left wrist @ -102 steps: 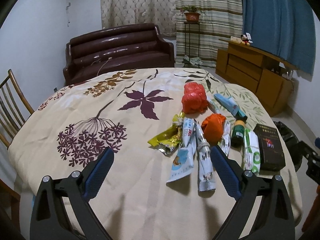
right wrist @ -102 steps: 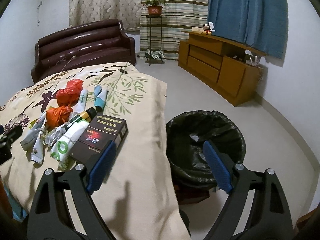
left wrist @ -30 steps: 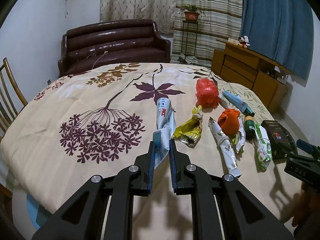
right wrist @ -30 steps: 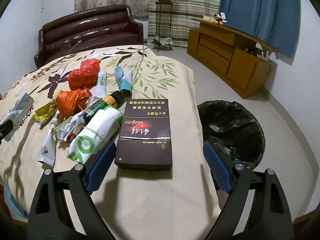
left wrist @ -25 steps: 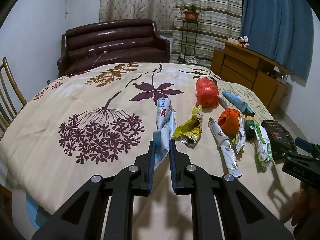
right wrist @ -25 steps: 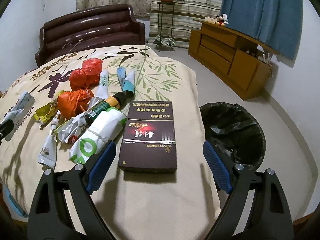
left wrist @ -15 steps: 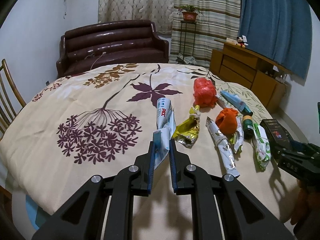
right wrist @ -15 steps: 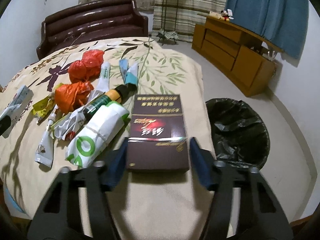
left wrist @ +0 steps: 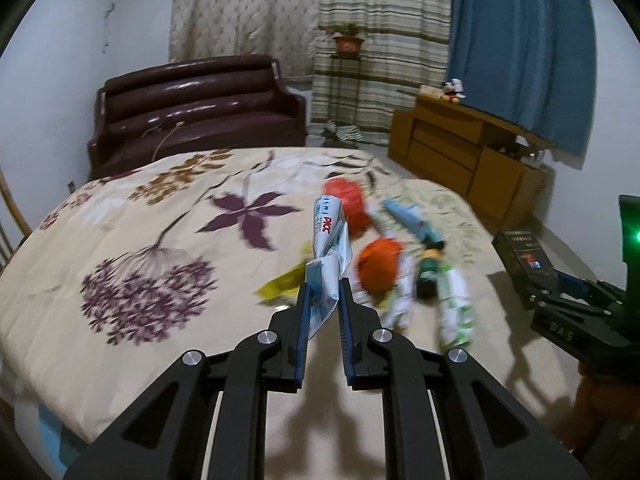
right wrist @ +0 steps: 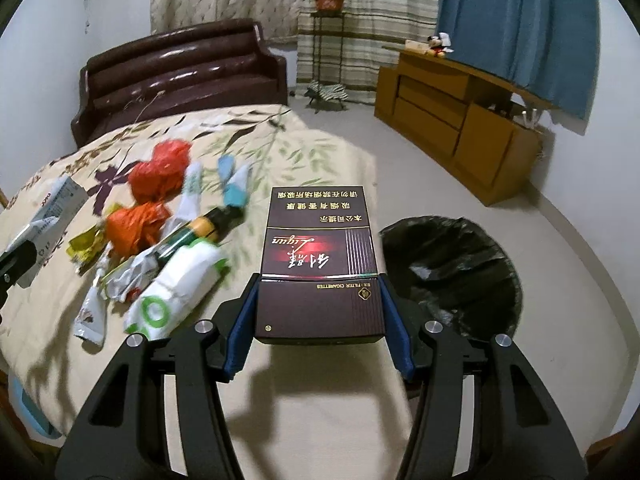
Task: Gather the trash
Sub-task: 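Carry the box and tube over the black bin and open both grippers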
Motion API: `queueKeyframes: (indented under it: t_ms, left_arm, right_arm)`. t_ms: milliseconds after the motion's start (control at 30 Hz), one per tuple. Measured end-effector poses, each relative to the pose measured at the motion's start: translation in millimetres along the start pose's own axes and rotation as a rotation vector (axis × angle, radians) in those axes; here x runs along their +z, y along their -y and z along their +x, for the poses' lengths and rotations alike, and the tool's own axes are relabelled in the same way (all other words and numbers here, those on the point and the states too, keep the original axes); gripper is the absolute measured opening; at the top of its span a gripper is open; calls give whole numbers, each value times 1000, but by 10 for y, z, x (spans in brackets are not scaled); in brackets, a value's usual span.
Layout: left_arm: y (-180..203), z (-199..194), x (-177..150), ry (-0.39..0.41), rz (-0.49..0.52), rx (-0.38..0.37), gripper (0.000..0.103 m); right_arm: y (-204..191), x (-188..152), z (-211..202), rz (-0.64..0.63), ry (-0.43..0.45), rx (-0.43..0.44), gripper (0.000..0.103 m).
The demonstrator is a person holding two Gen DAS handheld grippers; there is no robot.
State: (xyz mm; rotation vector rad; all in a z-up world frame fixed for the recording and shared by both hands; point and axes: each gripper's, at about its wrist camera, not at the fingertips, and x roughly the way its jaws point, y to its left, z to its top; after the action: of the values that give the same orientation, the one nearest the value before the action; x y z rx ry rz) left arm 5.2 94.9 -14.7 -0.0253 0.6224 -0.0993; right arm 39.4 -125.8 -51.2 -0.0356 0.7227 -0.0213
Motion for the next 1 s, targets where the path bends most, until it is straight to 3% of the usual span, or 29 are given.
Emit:
queueKeyframes:
  t_ms: [400, 1000]
  left_arm:
    - [926, 241, 221, 19, 102, -118, 15]
    - [2021, 881, 293, -43, 233, -166, 15]
  right_arm:
    - [840, 45, 10, 87, 24, -99, 54]
    - [1631, 8, 433, 177, -10, -111, 54]
